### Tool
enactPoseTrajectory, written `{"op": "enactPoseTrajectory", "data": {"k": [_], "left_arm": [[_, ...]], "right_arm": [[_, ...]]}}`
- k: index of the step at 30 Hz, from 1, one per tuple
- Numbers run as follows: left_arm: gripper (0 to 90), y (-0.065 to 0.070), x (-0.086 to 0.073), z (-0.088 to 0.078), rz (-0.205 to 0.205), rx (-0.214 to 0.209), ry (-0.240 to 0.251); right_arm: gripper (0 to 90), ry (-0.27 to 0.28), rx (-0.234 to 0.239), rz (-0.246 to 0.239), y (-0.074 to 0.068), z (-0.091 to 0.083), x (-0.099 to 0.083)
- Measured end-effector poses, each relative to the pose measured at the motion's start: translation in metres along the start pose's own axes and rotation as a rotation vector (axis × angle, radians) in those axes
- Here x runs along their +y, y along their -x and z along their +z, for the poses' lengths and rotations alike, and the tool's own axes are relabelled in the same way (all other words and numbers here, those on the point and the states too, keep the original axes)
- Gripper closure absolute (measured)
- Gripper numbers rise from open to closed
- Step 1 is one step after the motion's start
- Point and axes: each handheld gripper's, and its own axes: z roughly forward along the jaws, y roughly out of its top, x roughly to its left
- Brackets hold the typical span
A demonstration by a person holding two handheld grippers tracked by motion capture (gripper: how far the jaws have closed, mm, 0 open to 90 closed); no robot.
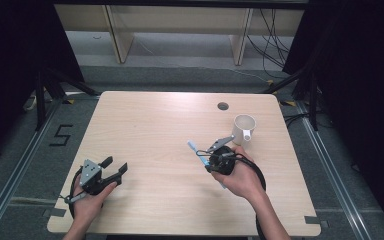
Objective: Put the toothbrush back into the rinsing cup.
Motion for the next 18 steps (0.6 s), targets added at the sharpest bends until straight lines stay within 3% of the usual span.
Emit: {"op": "enactPoseTrajectory", "data": {"k": [1,3,4,14,16,18], "left_arm": [[34.0,0.0,0.0,0.0,-0.001,0.0,0.0],[34.0,-0.0001,0.0,0.0,-0.001,0.001,0.0],[34.0,-0.0001,0.0,0.0,-0.001,0.0,0.0],[34.0,0.0001,0.0,0.0001,0.0,0.001,0.0],[34.0,0.0,-0.0004,0.0012,-0.001,-0.005,0.011],[34.0,-0.0001,-0.0004,0.0013,-0.001,-0.006,0.012]], "right_arm": [[79.4,0.003,0.004,0.023,-0.0008,-0.001,-0.0001],[79.4,0.016,-0.002,0.009,0.001,-0.0011,-0.0006],[79.4,0.02,-0.007,0.03,0.0009,-0.0024,-0.0009],[79.4,0.068,-0.024,0.036,0.0052,-0.0053,-0.0032],[79.4,0.069,-0.02,0.067,0.0041,-0.0066,-0.0034],[79.4,0.087,-0.023,0.062,0.0048,-0.0063,-0.0035]]}}
